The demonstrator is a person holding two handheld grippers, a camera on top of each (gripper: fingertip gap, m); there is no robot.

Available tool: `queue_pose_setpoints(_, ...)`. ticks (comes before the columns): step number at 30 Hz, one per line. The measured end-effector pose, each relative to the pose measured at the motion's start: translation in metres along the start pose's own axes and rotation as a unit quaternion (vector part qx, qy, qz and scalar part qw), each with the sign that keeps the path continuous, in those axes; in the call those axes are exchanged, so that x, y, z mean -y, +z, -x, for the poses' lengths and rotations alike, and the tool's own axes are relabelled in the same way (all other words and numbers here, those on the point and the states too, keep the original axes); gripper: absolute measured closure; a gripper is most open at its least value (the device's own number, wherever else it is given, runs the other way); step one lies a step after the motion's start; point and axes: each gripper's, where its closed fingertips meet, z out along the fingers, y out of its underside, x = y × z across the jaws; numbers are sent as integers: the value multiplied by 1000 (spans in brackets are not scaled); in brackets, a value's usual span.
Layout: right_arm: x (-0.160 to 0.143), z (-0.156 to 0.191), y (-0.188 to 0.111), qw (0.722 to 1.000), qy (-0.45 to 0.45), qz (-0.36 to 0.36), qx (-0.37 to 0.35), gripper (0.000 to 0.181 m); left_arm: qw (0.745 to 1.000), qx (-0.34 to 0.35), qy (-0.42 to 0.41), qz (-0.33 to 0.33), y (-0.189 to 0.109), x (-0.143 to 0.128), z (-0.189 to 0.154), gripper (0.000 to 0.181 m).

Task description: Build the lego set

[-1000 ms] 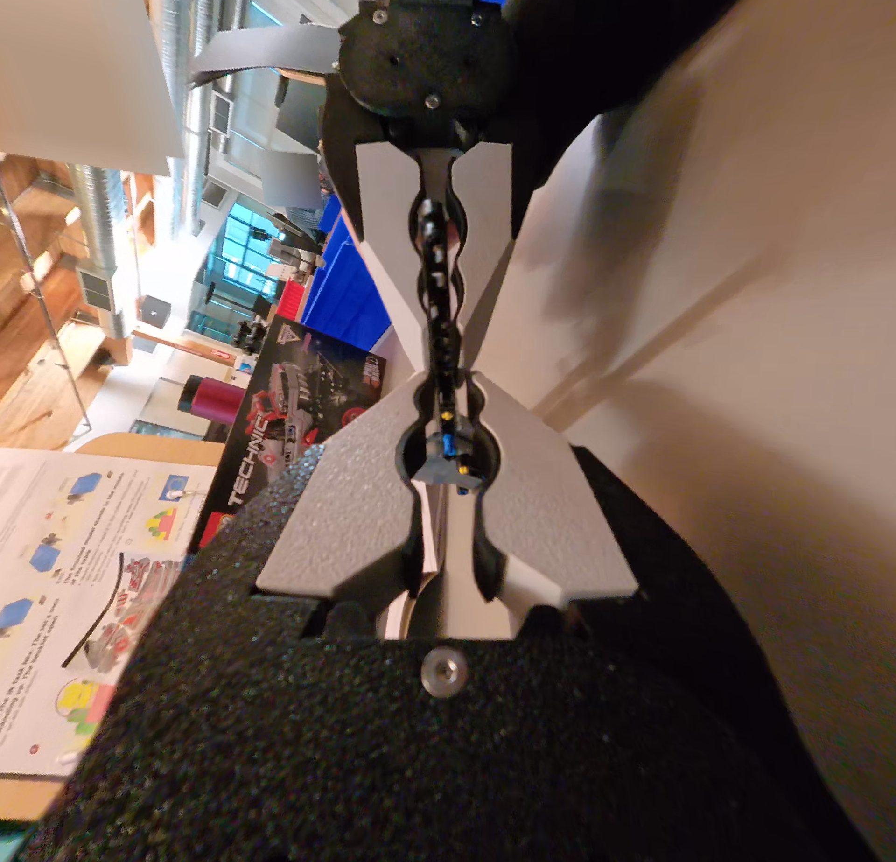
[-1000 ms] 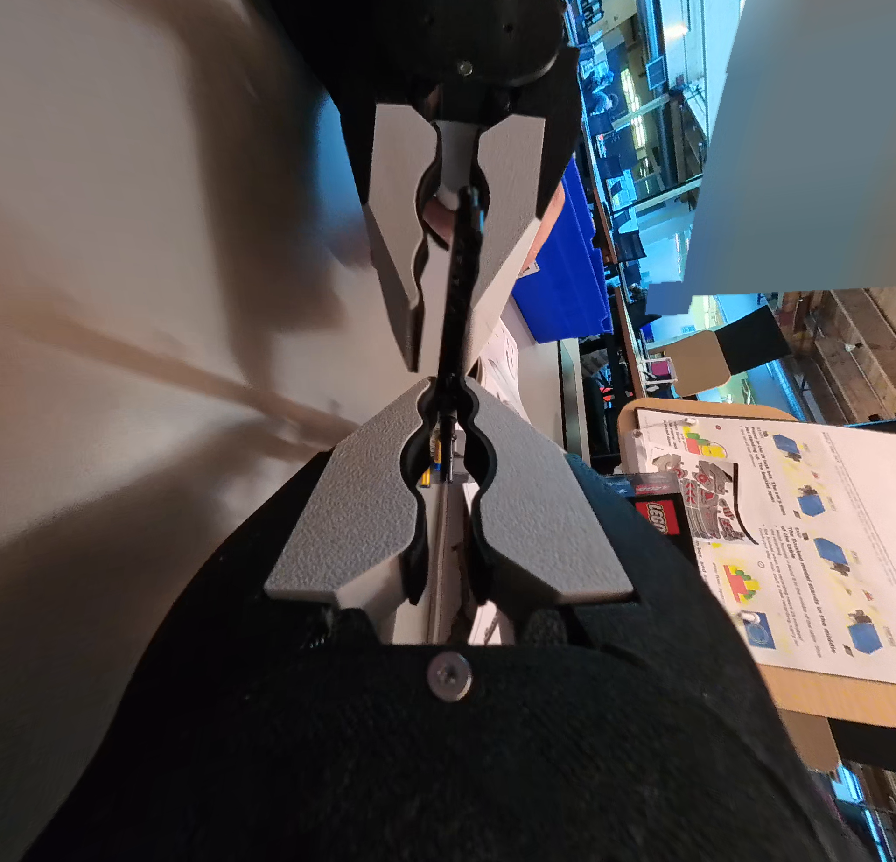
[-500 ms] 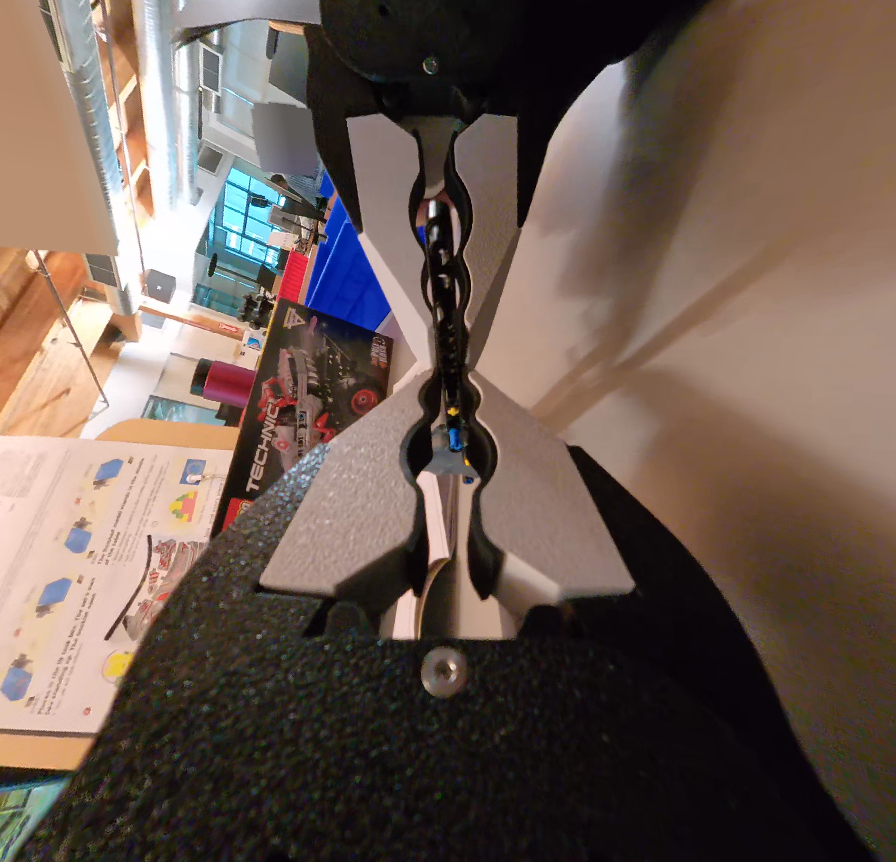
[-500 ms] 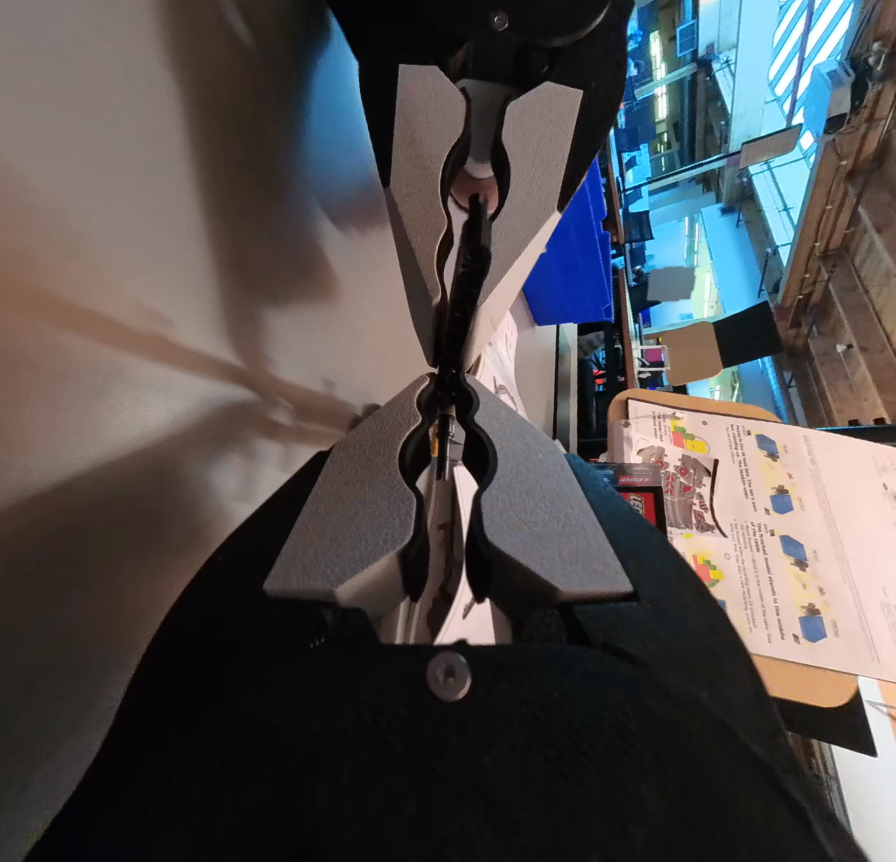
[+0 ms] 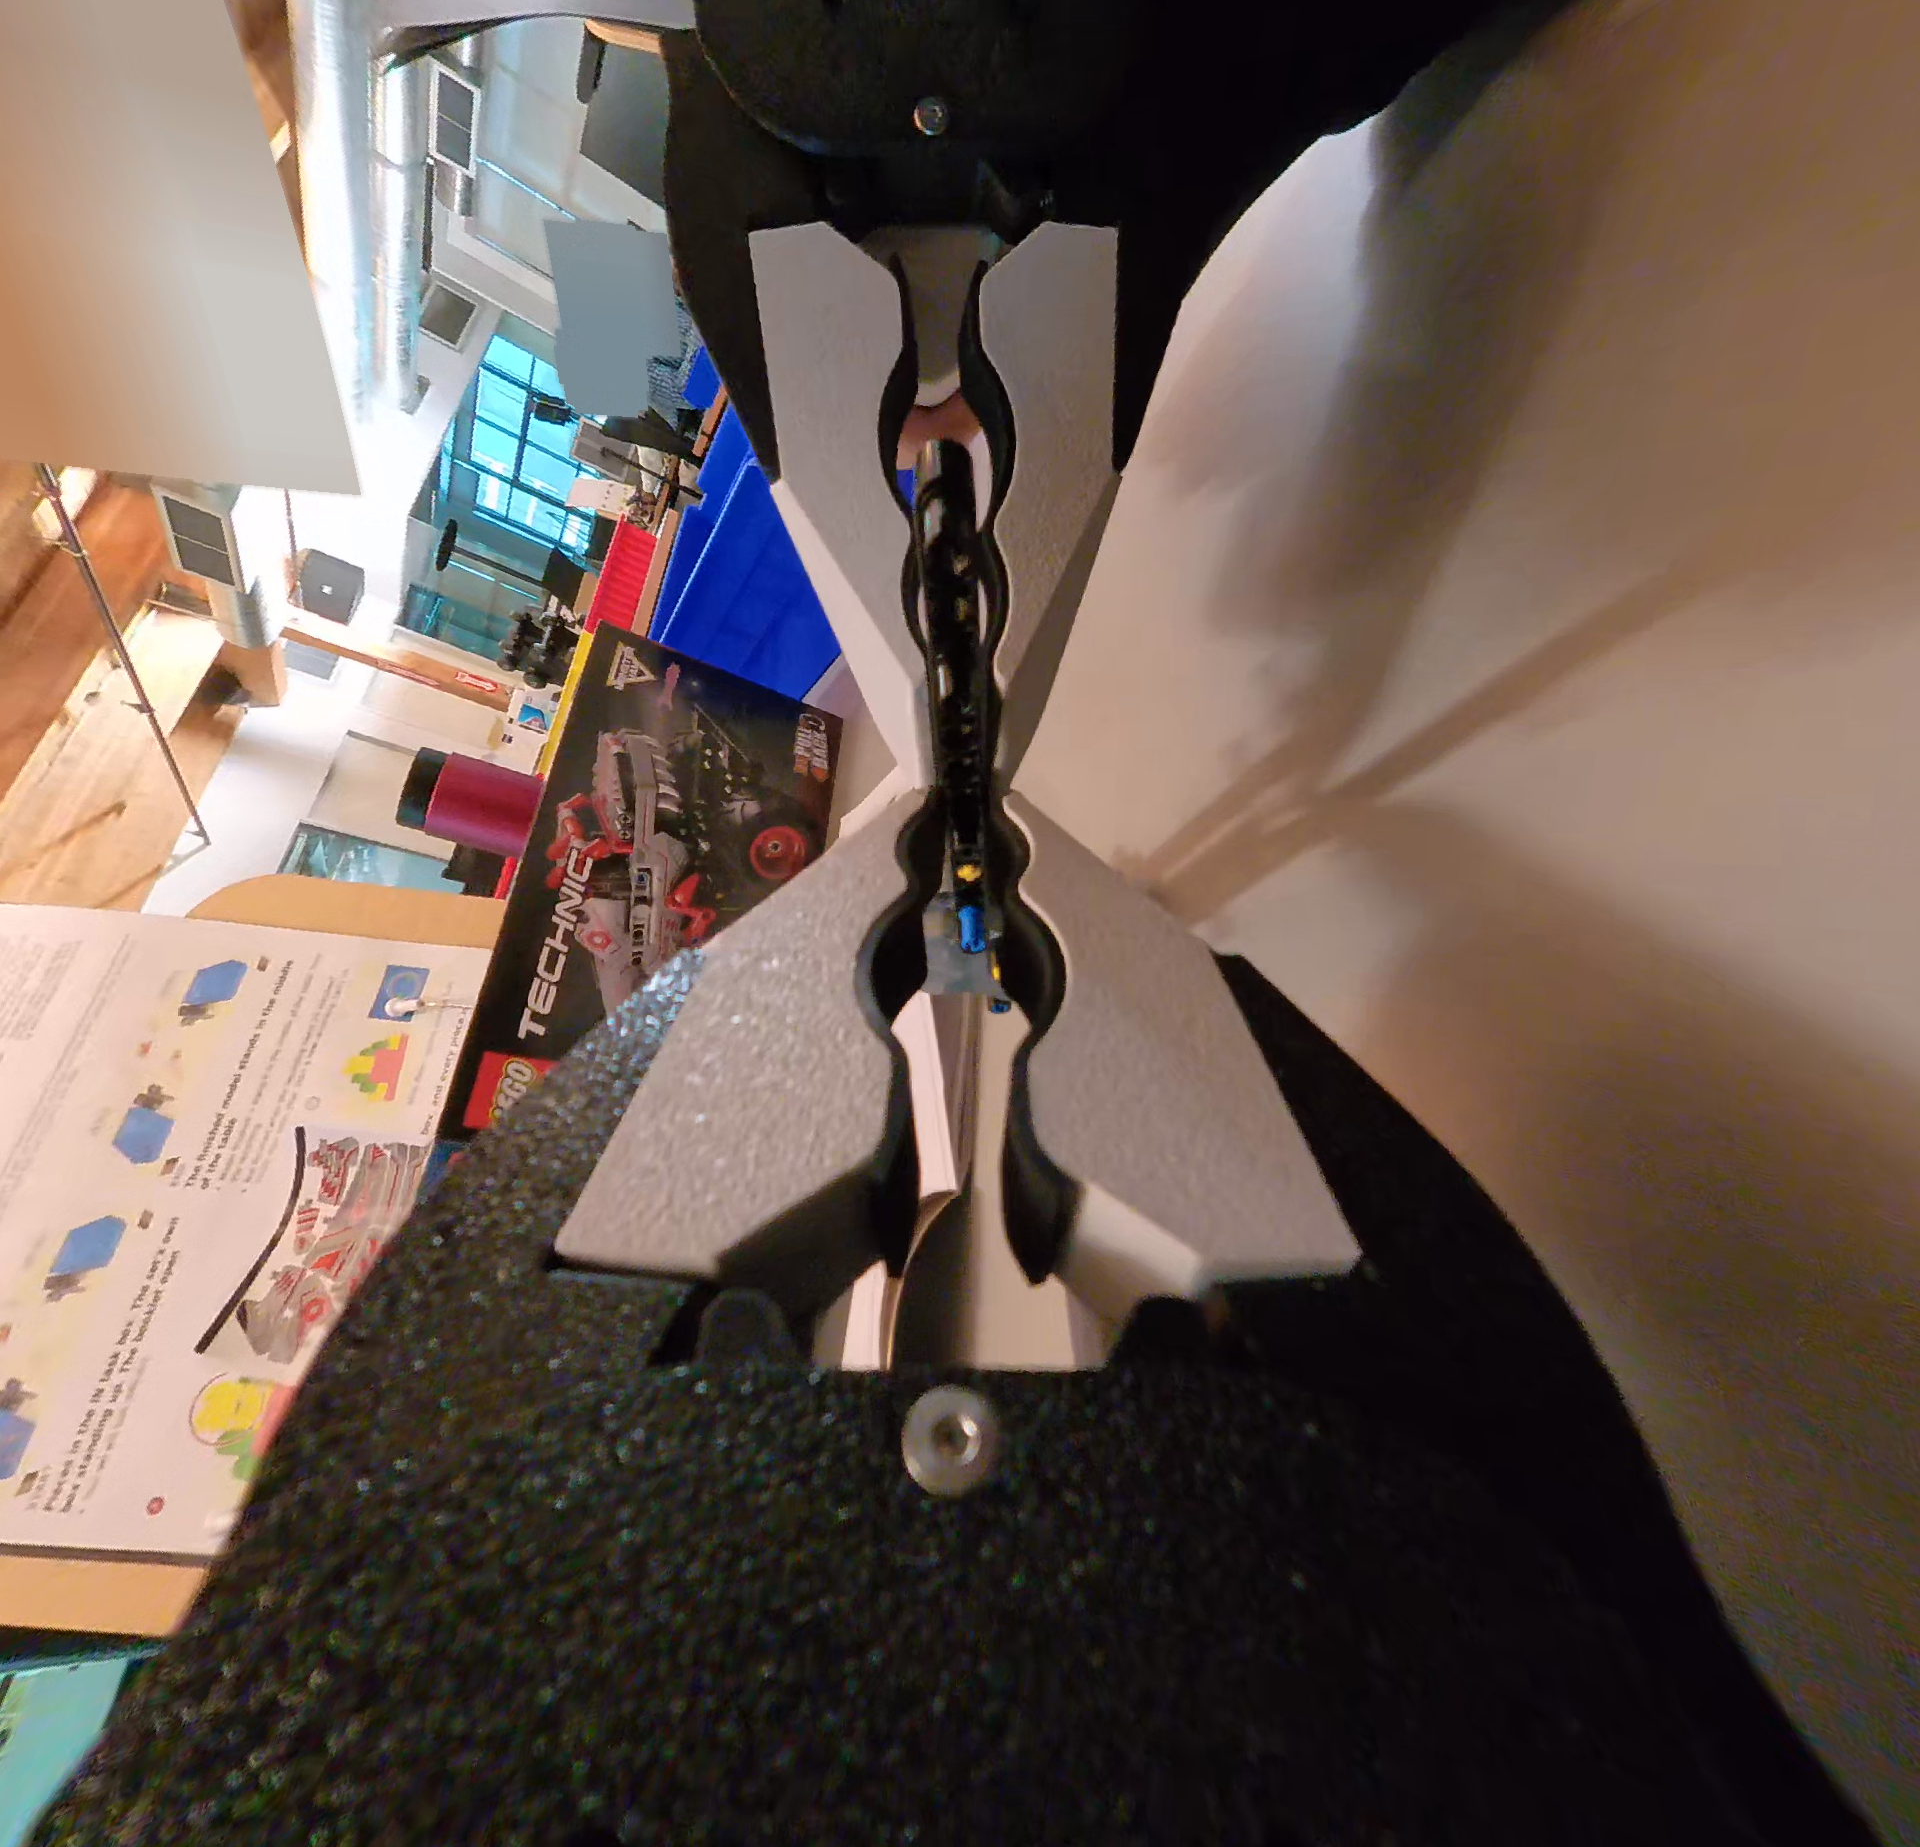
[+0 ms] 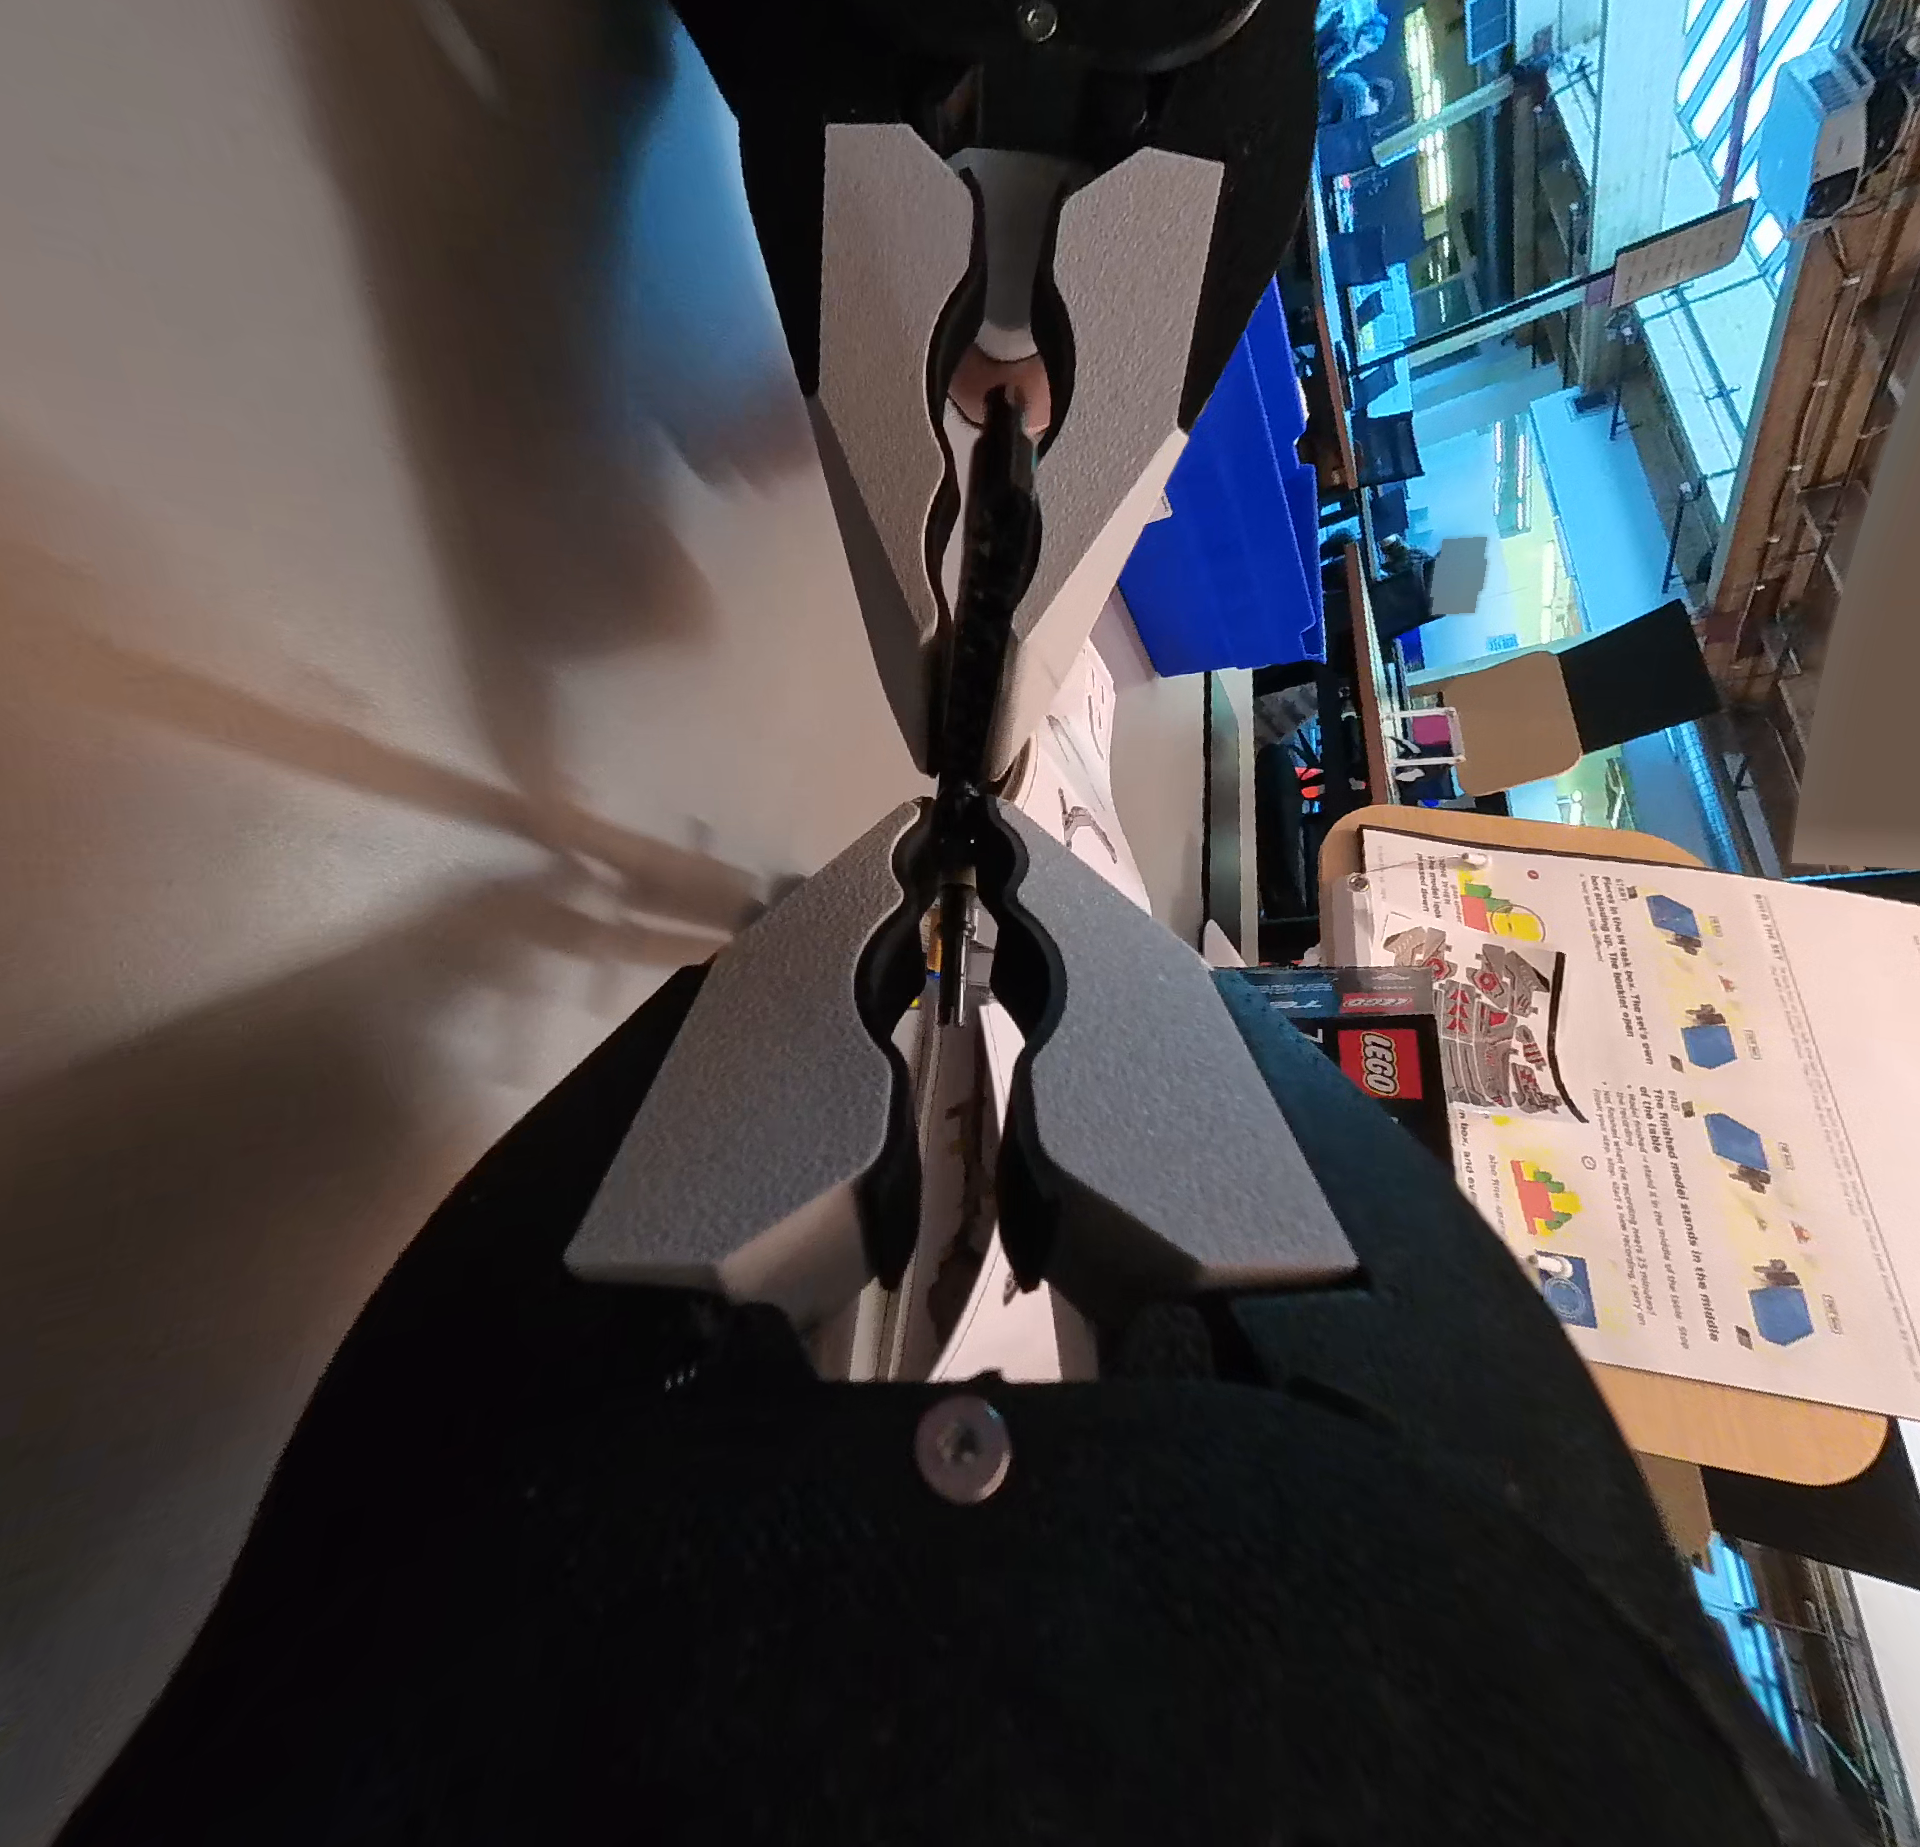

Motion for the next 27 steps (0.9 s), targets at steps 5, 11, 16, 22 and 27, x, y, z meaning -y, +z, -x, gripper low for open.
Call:
queue_pose_setpoints(5, 1, 0, -1, 1000, 6, 0, 1, 176, 1000, 0, -4, -2, -1, 0, 1, 176)
queue_pose_setpoints(11, -1, 4, 4, 1000, -2, 2, -6, 177, 1000, 10, 9, -15, 1, -3, -3, 176)
queue_pose_setpoints(16, -2, -2, 1, 1000, 20, -10, -18, 177, 1000, 6, -4, -8, 0, -12, -2, 166)
queue_pose_setpoints(22, 0, -2, -1, 999, 30, -28, -21, 177, 1000, -2, -16, -4, 3, -16, -5, 165)
queue_pose_setpoints(27, 3, -1, -2, 998, 38, -51, -18, 177, 999, 7, -27, -16, 3, -13, -3, 169)
